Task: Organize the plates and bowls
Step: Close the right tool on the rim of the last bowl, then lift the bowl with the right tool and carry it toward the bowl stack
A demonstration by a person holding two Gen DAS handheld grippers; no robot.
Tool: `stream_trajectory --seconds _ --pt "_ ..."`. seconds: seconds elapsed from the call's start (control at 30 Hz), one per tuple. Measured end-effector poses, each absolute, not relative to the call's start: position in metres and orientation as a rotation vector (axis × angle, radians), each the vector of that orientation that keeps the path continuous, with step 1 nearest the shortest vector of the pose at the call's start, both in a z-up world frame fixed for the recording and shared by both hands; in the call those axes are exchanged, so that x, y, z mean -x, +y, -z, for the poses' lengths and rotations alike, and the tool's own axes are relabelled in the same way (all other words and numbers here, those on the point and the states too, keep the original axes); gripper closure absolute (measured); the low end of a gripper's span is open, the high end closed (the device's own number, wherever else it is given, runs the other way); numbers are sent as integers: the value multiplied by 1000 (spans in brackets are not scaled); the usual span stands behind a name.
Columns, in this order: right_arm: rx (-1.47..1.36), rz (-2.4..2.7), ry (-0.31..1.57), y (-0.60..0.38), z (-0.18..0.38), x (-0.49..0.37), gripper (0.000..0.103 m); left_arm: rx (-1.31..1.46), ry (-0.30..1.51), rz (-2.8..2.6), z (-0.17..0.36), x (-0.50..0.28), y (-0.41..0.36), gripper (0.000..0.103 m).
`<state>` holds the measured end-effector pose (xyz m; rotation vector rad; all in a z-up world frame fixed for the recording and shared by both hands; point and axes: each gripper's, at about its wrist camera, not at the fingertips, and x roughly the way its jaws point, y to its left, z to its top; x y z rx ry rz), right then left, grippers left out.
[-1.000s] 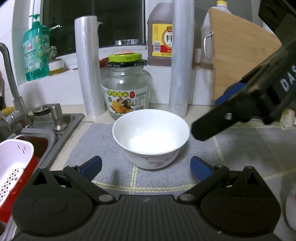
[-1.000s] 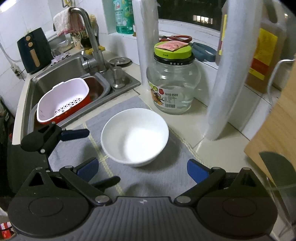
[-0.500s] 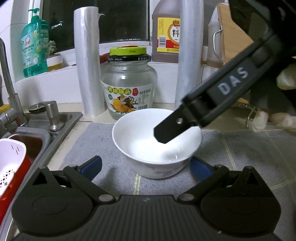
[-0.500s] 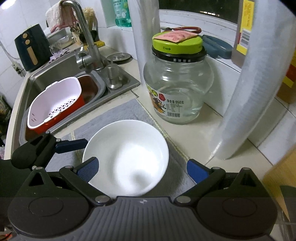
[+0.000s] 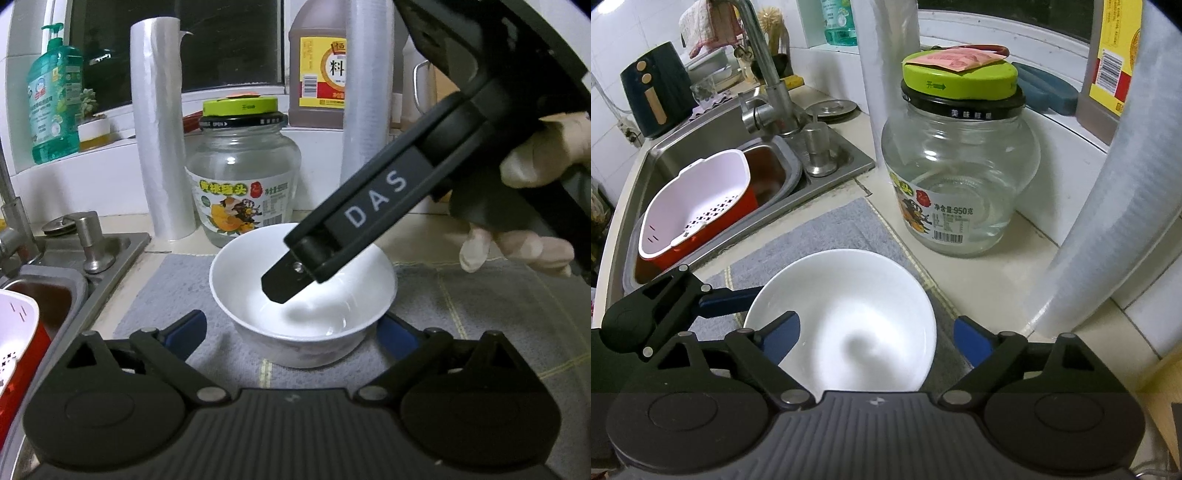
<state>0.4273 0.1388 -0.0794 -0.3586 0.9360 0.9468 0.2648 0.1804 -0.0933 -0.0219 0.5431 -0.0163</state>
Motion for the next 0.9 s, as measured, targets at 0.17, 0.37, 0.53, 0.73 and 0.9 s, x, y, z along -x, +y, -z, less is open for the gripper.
stream_trajectory --seconds 0.17,0.37,0.53,0.73,0.9 --pt "355 -957 943 139 82 -428 23 16 535 31 93 -266 180 6" --pt "360 -976 939 139 79 -426 26 6 523 51 92 -268 179 10" --pt "375 -971 932 140 79 -424 28 4 520 56 92 -268 180 11" --pt "365 -971 935 139 78 -424 29 0 525 55 91 -268 180 11" --pt "363 -975 933 137 75 -422 29 -1 534 58 90 -266 179 11"
